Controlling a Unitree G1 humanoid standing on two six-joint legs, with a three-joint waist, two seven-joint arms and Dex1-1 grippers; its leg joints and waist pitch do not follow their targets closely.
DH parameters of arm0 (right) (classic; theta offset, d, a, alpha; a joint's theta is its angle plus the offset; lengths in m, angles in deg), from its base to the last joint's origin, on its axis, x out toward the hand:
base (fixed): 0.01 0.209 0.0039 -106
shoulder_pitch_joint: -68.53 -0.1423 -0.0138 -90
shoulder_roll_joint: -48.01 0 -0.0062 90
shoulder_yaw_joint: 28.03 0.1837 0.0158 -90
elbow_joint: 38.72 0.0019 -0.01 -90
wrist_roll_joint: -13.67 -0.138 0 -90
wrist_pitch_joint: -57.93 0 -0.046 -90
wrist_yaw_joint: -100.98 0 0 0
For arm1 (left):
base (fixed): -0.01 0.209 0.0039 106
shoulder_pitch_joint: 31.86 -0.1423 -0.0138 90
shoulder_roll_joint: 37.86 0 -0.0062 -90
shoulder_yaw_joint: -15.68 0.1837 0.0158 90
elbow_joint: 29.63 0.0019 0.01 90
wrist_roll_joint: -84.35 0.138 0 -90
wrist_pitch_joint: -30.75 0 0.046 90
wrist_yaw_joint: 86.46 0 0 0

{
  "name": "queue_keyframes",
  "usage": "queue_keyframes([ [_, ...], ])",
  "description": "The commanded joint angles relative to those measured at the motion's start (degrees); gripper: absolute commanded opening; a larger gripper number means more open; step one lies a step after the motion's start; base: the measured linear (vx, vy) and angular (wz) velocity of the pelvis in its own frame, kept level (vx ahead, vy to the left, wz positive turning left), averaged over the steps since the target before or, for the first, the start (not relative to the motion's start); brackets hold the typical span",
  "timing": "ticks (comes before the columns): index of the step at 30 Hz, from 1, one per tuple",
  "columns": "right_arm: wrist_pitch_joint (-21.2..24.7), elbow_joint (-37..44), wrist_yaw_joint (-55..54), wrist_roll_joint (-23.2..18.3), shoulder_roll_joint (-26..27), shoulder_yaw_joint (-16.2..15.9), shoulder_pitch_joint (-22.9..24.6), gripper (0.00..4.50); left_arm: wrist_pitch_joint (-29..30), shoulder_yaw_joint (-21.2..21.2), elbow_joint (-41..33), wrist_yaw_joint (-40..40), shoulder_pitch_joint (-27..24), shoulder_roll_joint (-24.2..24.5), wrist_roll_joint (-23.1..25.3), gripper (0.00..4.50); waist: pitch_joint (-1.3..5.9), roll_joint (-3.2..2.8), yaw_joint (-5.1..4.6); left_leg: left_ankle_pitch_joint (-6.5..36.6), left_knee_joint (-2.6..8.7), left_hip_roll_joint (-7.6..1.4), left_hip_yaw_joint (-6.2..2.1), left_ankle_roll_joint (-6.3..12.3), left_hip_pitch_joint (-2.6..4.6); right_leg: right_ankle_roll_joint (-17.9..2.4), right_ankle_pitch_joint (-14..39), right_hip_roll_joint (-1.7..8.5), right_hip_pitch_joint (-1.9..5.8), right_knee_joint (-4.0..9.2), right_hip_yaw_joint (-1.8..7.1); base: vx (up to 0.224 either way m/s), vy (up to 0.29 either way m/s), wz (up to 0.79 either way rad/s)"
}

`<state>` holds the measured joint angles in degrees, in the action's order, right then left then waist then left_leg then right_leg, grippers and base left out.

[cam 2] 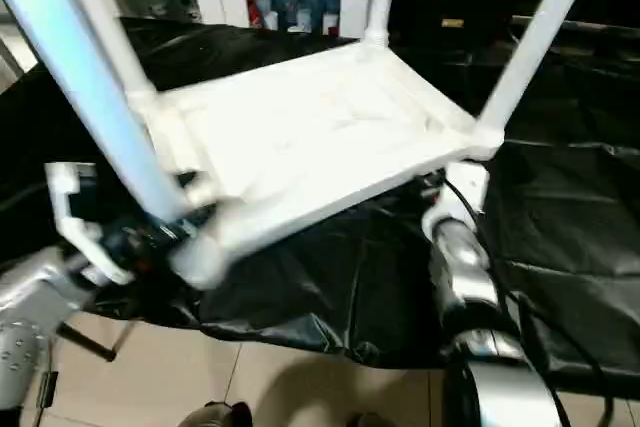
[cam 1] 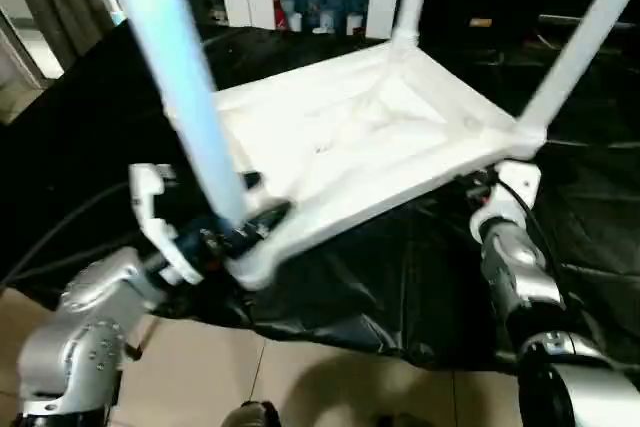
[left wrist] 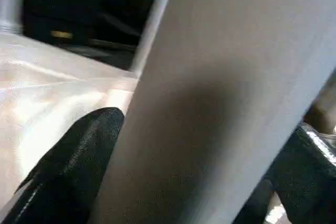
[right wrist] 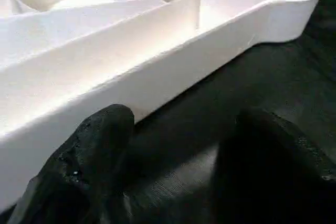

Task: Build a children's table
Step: Rotate table base

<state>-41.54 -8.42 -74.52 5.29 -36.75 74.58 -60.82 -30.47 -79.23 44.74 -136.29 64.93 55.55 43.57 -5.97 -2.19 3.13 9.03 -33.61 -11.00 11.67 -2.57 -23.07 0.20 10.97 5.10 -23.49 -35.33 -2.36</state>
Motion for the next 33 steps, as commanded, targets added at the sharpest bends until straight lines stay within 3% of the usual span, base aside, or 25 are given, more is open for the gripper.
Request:
queue_keyframes([
  [1,-0.2,-1.4,3.7,1.0,1.4,-2.6,-2.0,3.78,0.9,2.2,-1.7,-0.8,1.4,-0.5,-0.8,4.48,4.84,0.6,0.19,9.7,3.34,-1.42,-0.63,3.13,1.34,-13.2,5.6,2.1,2.54,3.25,1.71,0.0,0.0,0.0],
  [6,-0.5,-3.1,8.6,3.0,2.7,-5.2,-4.1,3.78,1.2,5.6,-0.6,-1.3,4.3,-1.9,-0.2,4.48,5.2,0.81,-0.17,8.3,2.99,-1.47,-0.67,3.94,1.19,-14.8,4.6,2.16,2.9,2.9,1.66,0.0,0.0,0.0],
  [7,-0.6,-3.2,9.2,3.4,2.8,-5.7,-4.2,3.78,1.0,6.3,0.0,-1.5,5.1,-2.4,0.2,4.48,5.26,1.1,-0.38,8.2,2.91,-1.44,-0.67,3.88,1.06,-14.8,4.6,2.12,2.99,2.84,1.66,0.0,0.0,0.0],
  [9,-0.8,-3.5,9.8,4.0,3.0,-6.3,-4.4,3.78,0.8,7.0,0.7,-1.7,6.1,-3.0,0.6,4.48,5.24,0.88,-0.38,9.3,2.83,-1.45,-0.61,3.65,1.35,-14.9,6.0,2.2,2.77,3.0,1.76,0.0,0.0,0.0],
  [10,-0.7,-3.7,10.6,4.3,3.1,-6.7,-4.6,3.78,0.8,7.9,1.5,-2.2,7.1,-3.6,0.9,4.48,5.32,1.15,-0.52,9.4,2.83,-1.48,-0.58,3.59,1.27,-14.9,6.0,2.17,2.86,2.99,1.78,0.0,0.0,0.0],
  [14,-0.8,-4.8,13.4,5.0,3.4,-7.9,-5.2,3.78,0.1,12.1,4.9,-3.6,11.0,-6.6,2.3,4.48,5.4,1.21,-0.45,11.5,2.78,-1.53,-0.61,2.51,1.55,-14.6,8.4,2.2,2.7,3.2,1.87,0.0,0.0,0.0],
  [18,-0.9,-5.4,14.6,5.4,3.4,-7.9,-5.6,3.78,-1.9,15.0,9.0,-4.1,14.6,-9.8,4.2,4.48,5.6,1.32,-0.58,11.8,2.76,-1.49,-0.78,2.08,1.28,-14.4,8.7,2.32,2.98,3.17,1.78,0.0,0.0,0.0],
  [21,-0.9,-5.7,15.8,5.3,3.4,-7.8,-5.8,3.78,-3.8,16.9,13.1,-4.2,17.5,-12.8,6.2,4.48,5.66,1.38,-0.53,12.1,2.64,-1.43,-0.7,2.5,1.4,-14.6,9.0,2.35,2.88,3.44,1.81,0.0,0.0,0.0],
  [22,-0.9,-5.8,16.0,5.4,3.5,-7.8,-5.8,3.78,-4.6,17.2,14.2,-4.1,18.1,-13.5,6.8,4.48,5.69,1.58,-0.63,11.7,2.62,-1.4,-0.77,2.73,1.13,-14.7,8.6,2.37,3.09,3.38,1.75,0.0,0.0,0.0],
  [23,-0.9,-5.9,16.4,5.4,3.5,-7.8,-5.9,3.78,-5.6,17.5,15.7,-4.0,19.0,-14.5,7.7,4.48,5.83,1.29,-0.59,10.9,2.54,-1.44,-0.88,3.0,0.99,-14.9,7.8,2.54,3.27,3.19,1.73,0.0,0.0,0.0],
  [25,-0.9,-5.9,17.4,5.1,3.7,-7.7,-5.9,3.78,-7.6,18.0,18.6,-3.3,20.7,-16.4,9.3,4.48,5.89,1.44,-0.5,10.5,2.39,-1.39,-0.71,3.72,1.27,-15.3,6.8,2.38,3.01,3.33,1.73,0.0,0.0,0.0],
  [26,-1.0,-5.8,18.7,4.7,4.0,-7.7,-5.9,3.78,-8.5,18.3,20.5,-2.8,21.9,-17.7,10.1,4.48,5.8,0.99,-0.53,10.6,2.43,-1.36,-0.83,3.96,1.18,-15.6,6.7,2.37,3.04,3.37,1.68,0.0,0.0,0.0],
  [27,-1.0,-5.8,19.3,4.5,4.1,-7.6,-5.9,3.78,-8.8,18.4,21.3,-2.6,22.3,-18.1,10.3,4.48,5.84,1.35,-0.56,10.8,2.4,-1.35,-0.79,4.11,1.1,-15.8,6.3,2.34,3.23,3.4,1.64,0.0,0.0,0.0],
  [29,-1.1,-5.8,19.2,4.7,4.2,-7.7,-5.8,3.78,-11.0,18.5,23.4,-1.8,23.3,-19.1,11.9,4.48,5.93,1.48,-0.51,10.3,2.39,-1.42,-0.95,4.53,0.91,-16.0,6.0,2.56,3.46,3.27,1.55,0.0,0.0,0.0],
  [33,-1.0,-6.0,20.6,4.4,4.2,-7.4,-5.7,3.78,-13.0,18.3,25.9,-0.7,24.3,-20.7,13.3,4.48,5.97,1.26,-0.35,10.0,2.29,-1.52,-0.88,5.46,1.15,-17.4,4.7,2.42,3.28,3.19,1.5,0.0,0.0,0.0],
])
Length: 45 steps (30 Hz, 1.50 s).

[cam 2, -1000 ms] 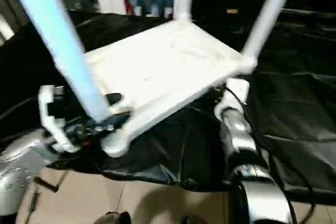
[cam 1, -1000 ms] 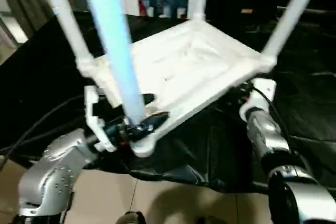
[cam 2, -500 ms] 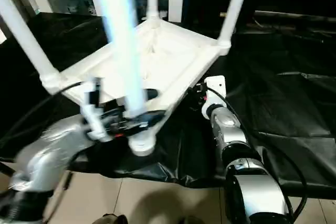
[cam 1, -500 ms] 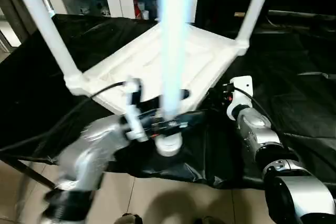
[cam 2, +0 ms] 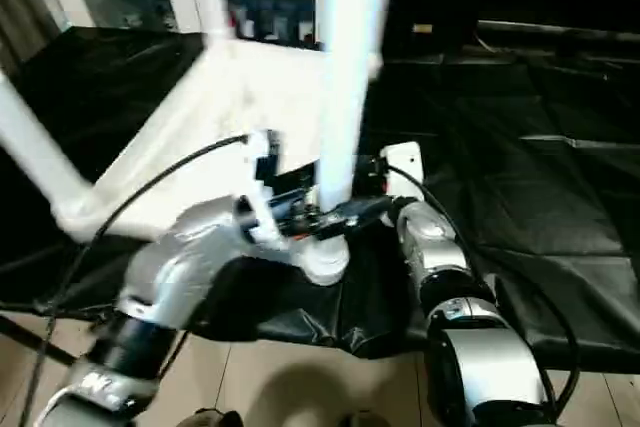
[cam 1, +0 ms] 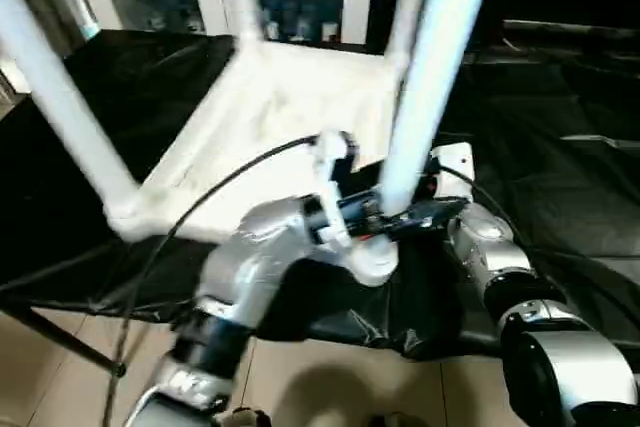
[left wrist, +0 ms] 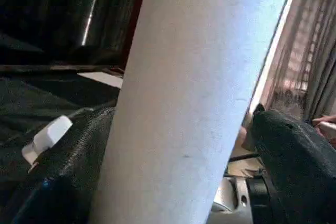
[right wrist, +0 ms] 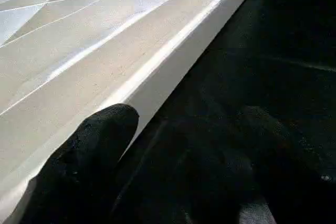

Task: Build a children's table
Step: Rotate table base

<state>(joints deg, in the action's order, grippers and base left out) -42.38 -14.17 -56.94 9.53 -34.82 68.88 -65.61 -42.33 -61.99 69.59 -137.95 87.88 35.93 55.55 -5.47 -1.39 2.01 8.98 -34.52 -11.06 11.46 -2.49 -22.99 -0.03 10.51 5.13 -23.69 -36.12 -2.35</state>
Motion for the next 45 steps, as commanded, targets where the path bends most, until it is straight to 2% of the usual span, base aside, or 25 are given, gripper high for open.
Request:
queue_keyframes([
  [1,-0.2,-0.3,2.9,0.3,2.3,-1.8,-0.9,3.78,-1.8,1.1,1.4,1.1,1.5,-1.3,1.8,4.48,5.43,0.45,0.79,10.3,3.22,-1.48,-0.68,5.47,1.1,-17.3,5.3,2.36,3.42,4.08,1.49,0.0,0.0,0.0],
  [7,-0.4,-0.2,4.7,0.1,2.4,-1.7,-0.7,3.78,-5.7,0.2,5.0,3.4,2.7,-2.8,4.5,4.48,5.29,0.37,0.93,12.4,3.41,-1.59,-0.8,4.91,1.24,-16.8,7.9,2.51,3.39,4.37,1.46,0.0,0.0,0.0],
  [12,-1.3,0.7,4.6,-0.3,0.7,-0.7,-0.5,3.78,-9.4,-0.9,10.2,6.3,4.1,0.6,9.7,4.48,5.46,0.3,0.97,11.6,3.38,-1.53,-0.87,5.11,1.11,-16.8,6.1,2.52,3.46,4.13,1.41,0.0,0.0,0.0],
  [14,-1.7,1.8,5.9,-0.7,-1.2,-0.2,-0.3,3.78,-9.5,-1.4,11.3,4.2,4.0,3.1,9.9,4.48,5.42,0.08,1.08,12.2,3.42,-1.62,-0.85,4.99,1.28,-17.0,6.5,2.53,3.34,4.14,1.37,0.0,0.0,0.0],
  [17,-2.1,3.6,8.5,-0.7,-3.6,-0.2,0.3,3.78,-9.7,-1.2,12.0,-0.1,3.4,6.3,10.1,4.48,5.33,0.1,1.25,12.9,3.46,-1.61,-0.78,4.83,1.26,-17.0,7.8,2.48,3.33,4.22,1.32,0.0,0.0,0.0],
  [18,-2.1,5.2,11.5,-1.0,-5.2,-0.3,0.9,3.78,-9.6,-0.3,12.1,-3.8,2.9,8.7,10.4,4.48,5.31,-0.17,1.43,13.2,3.45,-1.61,-0.78,4.71,1.4,-16.9,8.5,2.41,3.25,4.25,1.29,0.0,0.0,0.0],
  [21,-2.0,7.2,14.9,-1.2,-6.9,-0.8,1.7,3.78,-10.1,0.9,12.6,-7.7,2.5,11.4,11.2,4.48,5.27,-0.5,1.88,13.8,3.48,-1.7,-0.68,3.92,1.55,-16.5,9.3,2.32,3.03,4.25,1.35,0.0,0.0,0.0],
  [23,-1.6,9.8,19.3,-0.8,-9.3,-2.1,3.1,3.78,-10.0,2.8,13.9,-12.1,2.7,14.6,12.5,4.19,5.31,-0.45,2.12,14.8,3.58,-1.66,-0.75,3.43,1.61,-16.3,10.1,2.32,2.99,4.37,1.34,0.0,0.0,0.0],
  [24,-1.4,10.8,21.0,-0.7,-10.3,-2.5,3.7,3.78,-10.1,3.6,14.6,-13.6,2.9,15.9,13.1,4.19,5.29,-0.68,2.25,15.6,3.71,-1.68,-0.77,3.34,1.71,-16.0,10.8,2.26,2.85,4.54,1.35,0.0,0.0,0.0],
  [25,-0.8,12.8,23.7,-0.8,-11.6,-3.1,4.7,3.78,-10.8,5.0,16.1,-15.0,3.5,17.5,14.9,4.08,5.28,-0.53,2.41,15.7,3.79,-1.7,-0.88,3.3,1.66,-15.5,10.6,2.21,2.96,4.5,1.37,0.0,0.0,0.0],
  [26,-0.5,13.8,25.0,-0.9,-12.3,-3.3,5.2,3.78,-11.2,5.7,16.9,-15.5,3.8,18.2,15.9,4.08,5.42,-1.06,2.55,15.2,3.7,-1.74,-0.86,3.02,1.74,-15.9,9.7,2.36,2.88,4.25,1.44,0.0,0.0,0.0],
  [27,0.6,17.4,28.9,-1.2,-14.4,-4.2,7.0,3.78,-13.3,7.4,20.0,-16.4,5.0,19.9,18.9,4.01,5.42,-1.04,2.61,15.2,3.65,-1.63,-0.82,3.13,1.74,-15.9,9.5,2.24,2.9,4.45,1.42,0.0,0.0,0.0],
  [28,2.3,21.2,32.7,-1.7,-16.5,-5.1,8.7,3.78,-15.0,8.1,22.7,-16.3,6.0,20.6,20.8,3.81,5.43,-0.92,3.07,15.6,3.62,-1.66,-0.81,3.41,2.03,-15.2,9.3,2.05,2.84,4.55,1.5,0.0,0.0,0.0],
  [29,2.3,21.2,32.7,-1.7,-16.5,-5.1,8.7,3.78,-15.0,8.1,22.7,-16.3,6.0,20.6,20.8,3.73,5.44,-0.79,3.21,15.0,3.6,-1.56,-0.81,3.7,1.89,-15.0,8.6,2.06,3.06,4.49,1.54,0.0,0.0,0.0],
  [30,3.9,23.9,35.2,-2.4,-17.8,-5.7,9.9,3.78,-16.0,8.1,24.3,-16.2,6.7,20.6,21.6,3.66,5.62,-1.07,3.35,13.6,3.52,-1.63,-0.91,3.75,1.62,-15.5,7.2,2.44,3.21,4.14,1.53,0.0,0.0,0.0],
  [31,4.8,25.3,36.6,-2.8,-18.6,-6.0,10.5,3.78,-16.5,7.9,25.1,-16.1,7.0,20.5,21.9,3.66,5.63,-0.95,3.49,13.3,3.45,-1.57,-0.83,4.15,1.63,-15.5,7.1,2.4,3.23,4.28,1.5,0.0,0.0,0.0],
  [33,6.8,28.2,39.1,-3.6,-20.1,-6.6,11.7,3.78,-16.7,8.0,25.8,-16.7,7.4,20.5,22.1,3.35,5.53,-0.98,3.59,13.6,3.54,-1.57,-0.85,4.39,1.53,-15.8,8.3,2.42,3.27,4.55,1.44,0.0,0.0,0.0],
  [34,11.4,35.3,44.4,-5.2,-24.0,-8.1,15.0,3.78,-17.4,8.7,27.1,-17.7,8.0,21.0,22.9,3.28,5.44,-0.93,3.66,13.7,3.63,-1.64,-0.95,4.63,1.47,-15.8,8.5,2.43,3.34,4.6,1.43,0.0,0.0,0.0],
  [35,13.1,38.2,46.4,-5.7,-25.6,-8.6,16.4,3.78,-17.6,9.0,27.6,-17.9,8.2,21.2,23.2,3.19,5.49,-0.95,4.09,13.9,3.6,-1.76,-1.0,4.79,1.69,-15.4,8.8,2.43,3.33,4.69,1.45,0.0,0.0,0.0],
  [36,14.3,40.1,47.7,-6.2,-26.7,-9.0,17.2,3.78,-17.8,9.2,27.9,-17.9,8.4,21.3,23.4,3.08,5.45,-0.96,4.14,13.8,3.63,-1.71,-1.03,5.15,1.46,-15.2,9.2,2.54,3.39,4.71,1.44,0.0,0.0,0.0],
  [39,16.4,42.9,49.1,-6.6,-28.2,-9.1,18.4,3.78,-18.3,9.5,29.3,-18.1,8.9,21.2,23.9,2.89,5.42,-0.9,4.0,14.3,3.71,-1.67,-1.09,4.66,1.32,-14.6,12.3,2.71,3.31,4.99,1.38,0.0,0.0,0.0],
  [40,18.5,45.9,49.7,-7.2,-29.2,-9.0,19.7,3.78,-19.2,9.6,31.1,-18.5,9.4,21.0,24.9,2.83,5.3,-0.86,3.87,15.0,3.74,-1.62,-1.04,4.4,1.45,-14.2,14.2,2.72,3.13,5.34,1.42,0.0,0.0,0.0],
  [43,21.3,49.5,50.0,-8.1,-30.2,-9.0,21.1,3.78,-20.3,9.4,33.5,-18.6,10.1,20.3,25.9,2.53,5.4,-0.81,4.0,14.9,3.81,-1.76,-1.18,4.02,1.48,-13.3,16.0,2.86,3.08,5.47,1.45,0.0,0.0,0.0],
  [45,22.5,50.8,50.3,-8.5,-30.5,-9.4,21.5,3.78,-20.2,9.3,34.1,-18.5,10.5,19.9,25.8,2.46,5.46,-0.52,4.01,15.0,3.77,-1.81,-1.14,3.84,1.54,-13.3,16.5,2.93,2.95,5.47,1.44,0.0,0.0,0.0],
])
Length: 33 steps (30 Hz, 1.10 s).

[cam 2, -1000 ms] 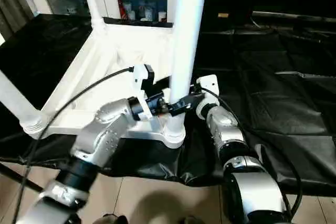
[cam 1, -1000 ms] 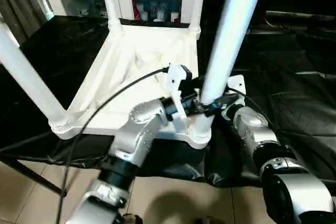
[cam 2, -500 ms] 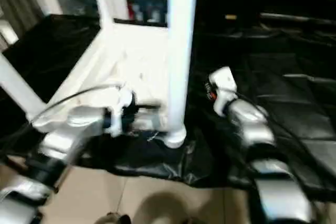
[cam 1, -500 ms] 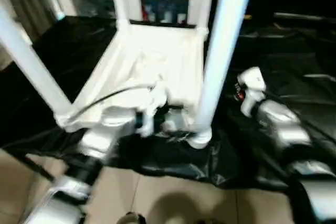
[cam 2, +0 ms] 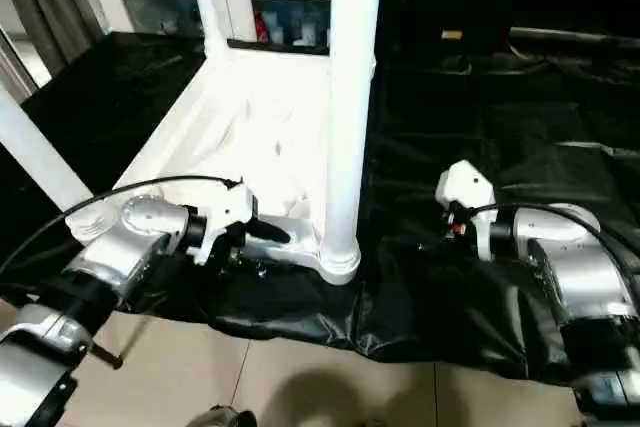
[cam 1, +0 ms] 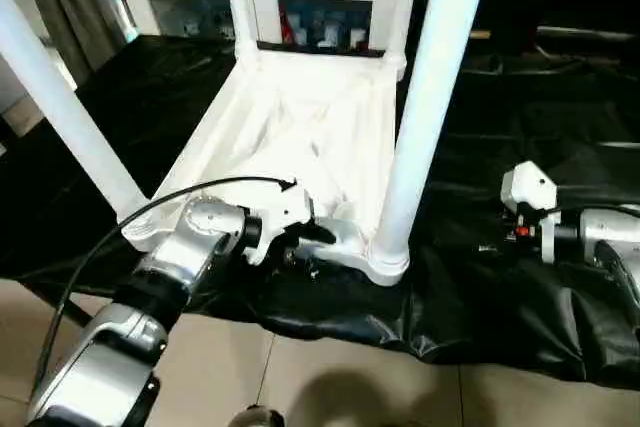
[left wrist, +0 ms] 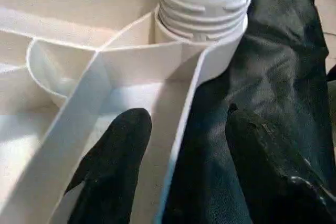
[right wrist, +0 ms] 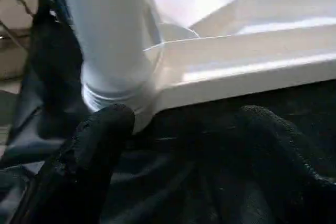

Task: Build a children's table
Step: Rotate table base

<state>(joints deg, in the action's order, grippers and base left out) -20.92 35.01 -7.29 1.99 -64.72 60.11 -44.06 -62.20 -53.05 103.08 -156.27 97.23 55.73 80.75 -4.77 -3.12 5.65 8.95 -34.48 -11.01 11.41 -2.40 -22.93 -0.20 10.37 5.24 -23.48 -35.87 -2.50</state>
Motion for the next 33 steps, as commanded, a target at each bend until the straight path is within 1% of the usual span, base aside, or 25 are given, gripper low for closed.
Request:
queue_keyframes([
  [1,1.8,2.5,0.6,-1.2,-0.8,-0.8,0.2,3.78,-0.6,0.3,1.2,-0.1,1.4,-0.1,0.6,2.46,4.72,1.07,0.46,14.8,3.72,-1.81,-1.09,3.71,1.44,-13.0,16.8,2.79,2.69,5.26,1.59,0.0,0.0,0.0],
  [2,2.4,3.3,0.5,-1.1,-0.8,-1.2,0.5,3.78,-0.7,0.2,1.9,0.0,1.9,-0.5,0.6,2.33,4.77,1.0,0.5,14.8,3.74,-1.89,-1.12,3.66,1.53,-13.1,16.8,2.85,2.63,5.23,1.58,0.0,0.0,0.0],
  [3,2.7,3.5,0.5,-1.0,-0.8,-1.3,0.5,3.78,-0.8,0.1,2.2,-0.1,2.2,-0.6,0.6,2.2,4.79,1.11,0.61,14.7,3.72,-1.91,-1.1,3.65,1.53,-13.1,16.5,2.85,2.57,5.21,1.62,0.0,0.0,0.0],
  [4,2.9,3.7,0.7,-1.1,-0.8,-1.4,0.5,3.78,-0.9,0.1,2.4,-0.1,2.3,-0.6,0.7,2.2,4.81,1.06,0.65,14.7,3.73,-1.94,-1.11,3.62,1.54,-13.2,16.4,2.91,2.55,5.2,1.63,0.0,0.0,0.0],
  [5,3.6,4.2,0.8,-1.3,-0.8,-1.4,0.6,3.78,-1.2,0.0,3.0,-0.3,2.7,-0.8,0.9,2.04,4.82,1.11,0.79,14.4,3.68,-1.89,-1.07,3.74,1.51,-13.3,16.0,2.88,2.57,5.2,1.63,0.0,0.0,0.0],
  [6,3.6,4.2,0.8,-1.3,-0.8,-1.4,0.6,3.78,-1.2,0.0,3.0,-0.3,2.7,-0.8,0.9,1.98,4.82,1.09,0.91,14.3,3.67,-1.95,-1.1,3.74,1.51,-13.3,15.8,2.96,2.57,5.15,1.66,0.0,0.0,0.0],
  [7,4.5,5.2,0.8,-1.5,-0.9,-1.6,0.9,3.78,-2.1,-0.3,4.5,-0.5,3.4,-1.0,1.6,1.88,4.9,1.12,1.02,14.0,3.65,-1.95,-1.09,3.83,1.5,-13.4,15.2,2.91,2.59,5.08,1.64,0.0,0.0,0.0],
  [9,4.9,5.6,0.8,-1.5,-0.9,-1.7,1.0,3.78,-2.7,-0.3,5.5,-0.5,3.8,-1.1,2.0,1.64,4.83,1.12,1.06,14.0,3.69,-1.89,-1.11,3.82,1.41,-13.1,15.3,2.88,2.64,5.15,1.63,0.0,0.0,0.0],
  [11,5.5,6.3,0.9,-1.7,-1.0,-1.9,1.1,3.78,-3.8,-0.4,7.2,0.0,4.4,-1.1,2.7,1.41,4.79,1.07,1.15,14.5,3.7,-1.88,-1.12,3.55,1.48,-12.8,16.6,3.01,2.57,5.28,1.62,0.0,0.0,0.0],
  [12,5.7,6.6,1.0,-1.7,-1.1,-1.9,1.2,3.78,-4.1,-0.4,7.7,0.2,4.6,-1.1,2.9,1.41,4.79,1.09,1.14,15.0,3.76,-1.91,-1.16,3.3,1.5,-12.5,17.6,3.06,2.59,5.36,1.6,0.0,0.0,0.0],
  [13,5.7,6.7,1.0,-1.7,-1.1,-2.0,1.2,3.78,-4.2,-0.4,7.8,0.2,4.7,-1.1,2.9,1.18,4.76,1.11,1.16,15.2,3.75,-1.86,-1.14,3.19,1.53,-12.3,18.2,3.08,2.55,5.47,1.59,0.0,0.0,0.0],
  [15,5.9,7.0,1.0,-1.7,-1.2,-2.1,1.3,3.78,-4.4,-0.5,8.3,0.3,4.9,-1.2,3.0,1.11,4.74,1.11,1.15,15.5,3.81,-1.9,-1.22,2.86,1.57,-11.9,19.2,3.08,2.54,5.5,1.6,0.0,0.0,0.0],
  [16,6.0,7.0,0.9,-1.7,-1.2,-2.1,1.4,3.78,-4.6,-0.5,8.6,0.3,5.0,-1.2,3.0,0.95,4.71,1.1,1.15,15.6,3.89,-1.95,-1.26,2.82,1.52,-11.7,19.3,3.1,2.56,5.55,1.6,0.0,0.0,0.0],
  [17,6.1,7.1,0.8,-1.8,-1.2,-2.2,1.4,3.78,-4.8,-0.5,9.0,0.3,5.1,-1.3,3.1,0.95,4.75,1.05,1.21,15.6,3.9,-1.96,-1.27,2.81,1.56,-11.8,19.2,3.11,2.53,5.55,1.6,0.0,0.0,0.0],
  [18,5.9,7.1,0.7,-1.7,-1.2,-2.4,1.5,3.78,-5.3,-0.5,9.5,0.4,5.3,-1.4,3.2,0.73,4.87,0.97,1.19,15.3,3.86,-1.94,-1.26,2.77,1.48,-12.0,18.5,3.11,2.6,5.45,1.6,0.0,0.0,0.0],
  [19,5.9,7.1,0.7,-1.7,-1.2,-2.4,1.5,3.78,-5.5,-0.6,9.7,0.5,5.4,-1.4,3.2,0.73,4.87,0.97,1.19,15.3,3.86,-1.94,-1.26,2.77,1.48,-12.0,18.5,3.11,2.6,5.45,1.6,0.0,0.0,0.0],
  [20,6.0,7.2,0.6,-1.7,-1.2,-2.5,1.5,3.78,-5.8,-0.7,10.2,0.5,5.6,-1.6,3.4,0.59,4.95,0.99,1.19,15.0,3.86,-2.0,-1.28,2.83,1.45,-12.3,17.4,3.13,2.62,5.38,1.59,0.0,0.0,0.0],
  [23,6.4,7.7,0.6,-1.7,-1.2,-2.5,1.7,3.78,-7.0,-0.7,11.4,0.2,6.1,-1.8,4.0,0.42,5.08,1.07,1.12,13.9,3.75,-1.88,-1.25,3.25,1.26,-12.8,14.9,3.07,2.85,5.12,1.56,0.0,0.0,0.0],
  [24,6.4,7.8,0.7,-1.7,-1.2,-2.6,1.8,3.78,-7.5,-0.6,12.0,0.1,6.4,-1.9,4.4,0.42,5.2,1.06,1.11,13.2,3.64,-1.82,-1.25,3.5,1.12,-13.0,13.6,3.08,3.0,4.96,1.52,0.0,0.0,0.0],
  [25,6.4,7.8,0.7,-1.7,-1.2,-2.6,1.8,3.78,-7.5,-0.6,12.0,0.1,6.4,-1.9,4.4,0.42,5.2,1.06,1.11,13.2,3.64,-1.82,-1.25,3.5,1.12,-13.0,13.6,3.08,3.0,4.96,1.52,0.0,0.0,0.0],
  [26,6.4,7.8,0.7,-1.7,-1.2,-2.7,1.8,3.78,-7.9,-0.3,12.5,-0.1,6.7,-1.9,4.8,0.26,5.38,1.12,1.03,11.9,3.47,-1.76,-1.25,3.96,0.97,-13.6,11.4,3.11,3.16,4.68,1.46,0.0,0.0,0.0],
  [28,6.4,7.8,0.7,-1.7,-1.2,-2.7,1.8,3.78,-8.0,-0.1,12.6,-0.3,6.8,-2.0,5.0,0.19,5.39,1.1,0.93,11.3,3.33,-1.72,-1.18,4.54,0.96,-14.2,9.9,3.02,3.13,4.59,1.43,0.0,0.0,0.0],
  [30,6.5,8.0,0.7,-1.8,-1.3,-2.8,1.9,3.78,-8.5,0.5,13.1,-0.9,7.0,-2.0,5.7,0.12,5.4,1.06,0.85,11.4,3.33,-1.77,-1.16,4.76,1.06,-14.5,9.8,3.0,3.14,4.55,1.4,0.0,0.0,0.0],
  [31,6.5,8.2,0.7,-1.8,-1.2,-2.9,1.9,3.78,-8.7,0.9,13.3,-1.2,7.1,-2.0,6.1,0.05,5.47,0.94,0.79,11.4,3.31,-1.78,-1.18,4.78,1.03,-14.7,9.6,2.98,3.2,4.56,1.39,0.0,0.0,0.0],
  [33,6.3,8.6,0.5,-2.0,-0.8,-3.1,2.1,3.78,-8.9,1.8,13.7,-2.0,7.1,-1.9,7.2,0.05,5.45,0.92,0.8,11.8,3.34,-1.84,-1.17,4.73,1.17,-14.8,9.8,3.0,3.16,4.6,1.42,0.0,0.0,0.0],
])
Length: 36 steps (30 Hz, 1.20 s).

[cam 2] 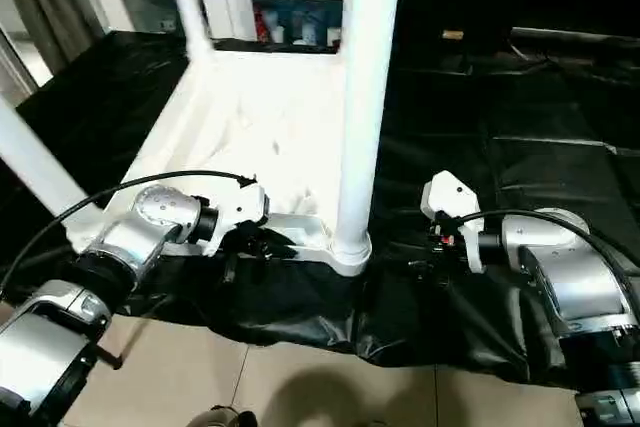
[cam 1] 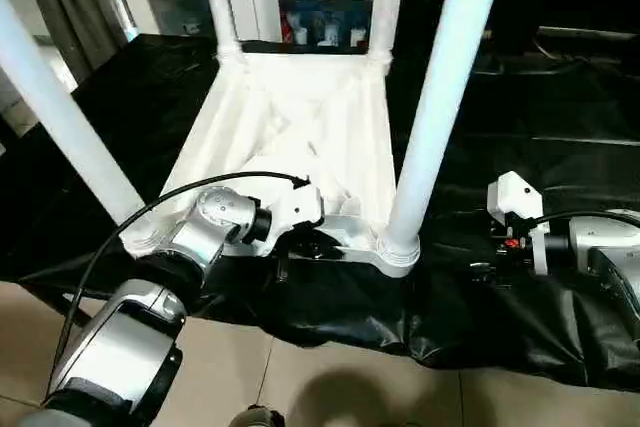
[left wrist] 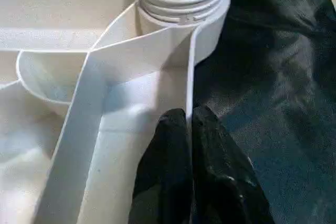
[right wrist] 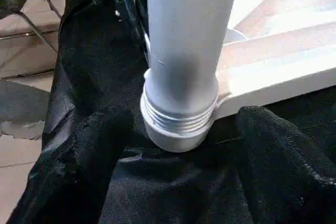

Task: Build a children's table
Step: Rotate table base, then rotate leg to tighten

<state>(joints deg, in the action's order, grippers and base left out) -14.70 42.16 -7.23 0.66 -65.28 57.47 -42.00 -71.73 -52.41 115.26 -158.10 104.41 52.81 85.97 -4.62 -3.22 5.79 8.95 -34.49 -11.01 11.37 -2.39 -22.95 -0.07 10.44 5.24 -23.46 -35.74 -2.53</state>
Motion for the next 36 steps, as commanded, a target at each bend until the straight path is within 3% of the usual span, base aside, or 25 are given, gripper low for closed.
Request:
queue_keyframes([
  [1,0.0,1.5,0.3,-0.8,-0.1,-0.5,0.1,3.78,0.8,1.4,1.6,-0.3,-0.1,1.0,2.3,0.05,5.29,0.99,0.66,12.1,3.37,-1.87,-1.11,4.62,1.22,-15.1,9.9,2.99,3.12,4.46,1.46,0.0,0.0,0.0],
  [2,-0.5,1.3,-0.2,-0.9,0.7,-0.4,0.3,3.78,1.0,1.0,1.6,-0.2,-0.4,0.8,2.1,0.05,5.36,0.78,0.72,12.3,3.32,-1.9,-1.11,4.46,1.32,-15.3,9.9,3.03,3.1,4.43,1.5,0.0,0.0,0.0],
  [8,-3.6,-0.5,-4.9,-0.2,6.3,-1.0,0.9,4.37,6.6,-2.0,-2.7,4.0,-3.4,-1.5,-0.9,0.0,5.42,1.01,0.54,12.5,3.36,-1.94,-1.07,4.31,1.32,-15.6,10.6,3.08,2.94,4.42,1.44,0.0,0.0,0.0],
  [9,-5.2,-1.3,-6.5,1.1,7.3,-1.6,0.6,4.46,8.1,-2.2,-4.0,5.2,-4.4,-1.7,-0.9,0.0,5.38,1.27,0.6,12.7,3.37,-1.9,-0.99,4.39,1.41,-15.4,11.1,3.0,2.86,4.59,1.45,0.0,0.0,0.0],
  [15,-7.3,-4.3,-9.8,2.7,9.5,-1.9,-0.8,4.46,10.8,-2.7,-7.6,6.8,-6.9,-2.0,-1.2,0.0,5.38,1.17,0.25,13.7,3.61,-1.87,-1.15,3.56,1.32,-13.3,15.0,3.15,2.82,4.82,1.53,0.0,0.0,0.0],
  [16,-7.8,-5.6,-10.7,3.1,10.1,-2.0,-1.5,4.46,12.3,-3.0,-9.5,7.4,-7.9,-1.8,-1.3,0.0,5.34,1.7,-0.05,13.6,3.7,-1.82,-1.1,3.55,1.23,-12.9,15.4,3.07,2.83,4.91,1.46,0.0,0.0,0.0],
  [18,-9.0,-7.2,-11.5,3.9,10.7,-2.2,-2.2,4.46,14.2,-3.4,-12.1,8.0,-9.4,-1.2,-1.3,0.0,5.39,1.39,-0.29,13.4,3.68,-1.85,-1.2,3.56,1.16,-12.7,16.3,3.2,2.76,4.88,1.47,0.0,0.0,0.0],
  [19,-10.0,-8.1,-11.7,4.6,10.8,-2.4,-2.5,4.46,15.5,-3.9,-14.2,8.6,-10.5,-0.2,-1.2,0.0,5.39,1.61,-0.46,13.2,3.68,-1.79,-1.16,3.56,1.09,-12.2,16.5,3.05,2.79,4.89,1.44,0.0,0.0,0.0],
  [21,-10.4,-8.9,-11.7,4.8,10.8,-2.4,-2.8,4.46,16.5,-4.3,-15.8,8.8,-11.4,0.4,-1.3,0.0,5.34,1.36,-0.49,13.4,3.69,-1.71,-1.11,3.71,1.23,-11.5,17.2,2.9,2.62,5.09,1.52,0.0,0.0,0.0],
  [22,-10.6,-9.2,-11.8,4.7,10.8,-2.5,-2.9,4.46,16.8,-4.5,-16.6,8.8,-11.9,0.8,-1.4,0.0,5.38,1.69,-0.67,12.8,3.72,-1.74,-1.21,3.86,0.97,-11.6,16.2,2.98,2.84,4.81,1.52,0.0,0.0,0.0],
  [23,-10.9,-9.7,-11.9,4.7,10.8,-2.5,-3.1,4.46,17.1,-4.6,-17.6,8.6,-12.5,1.3,-1.5,0.0,5.38,1.53,-0.74,12.9,3.74,-1.7,-1.19,3.86,0.97,-11.4,16.4,2.9,2.74,4.89,1.46,0.0,0.0,0.0],
  [24,-11.1,-10.2,-12.0,4.6,10.8,-2.5,-3.3,4.3,17.1,-4.6,-18.3,8.3,-13.0,1.7,-1.7,0.0,5.35,1.52,-0.77,13.1,3.75,-1.68,-1.15,3.83,1.02,-11.4,16.3,2.85,2.69,4.95,1.49,0.0,0.0,0.0],
  [25,-11.5,-10.7,-11.8,4.8,10.8,-2.6,-3.5,4.19,17.3,-4.7,-19.1,8.0,-13.6,2.2,-1.8,0.0,5.24,1.95,-0.98,13.5,3.84,-1.65,-1.11,3.83,0.99,-11.3,16.2,2.74,2.66,4.98,1.48,0.0,0.0,0.0],
  [30,-13.4,-13.6,-11.2,5.6,11.4,-3.4,-4.7,3.75,19.9,-5.2,-23.4,7.9,-15.5,3.4,-2.0,0.0,5.06,1.95,-1.98,15.0,4.05,-1.63,-1.17,3.49,1.13,-11.1,17.9,2.73,2.57,5.17,1.5,0.0,0.0,0.0],
  [36,-15.3,-16.0,-10.8,6.3,12.5,-4.7,-5.5,3.24,21.0,-5.1,-24.6,8.1,-15.5,3.7,-2.1,0.0,5.02,1.98,-2.39,15.6,4.1,-1.62,-1.11,3.47,1.27,-11.5,17.7,2.62,2.48,5.26,1.56,0.0,0.0,0.0],
])
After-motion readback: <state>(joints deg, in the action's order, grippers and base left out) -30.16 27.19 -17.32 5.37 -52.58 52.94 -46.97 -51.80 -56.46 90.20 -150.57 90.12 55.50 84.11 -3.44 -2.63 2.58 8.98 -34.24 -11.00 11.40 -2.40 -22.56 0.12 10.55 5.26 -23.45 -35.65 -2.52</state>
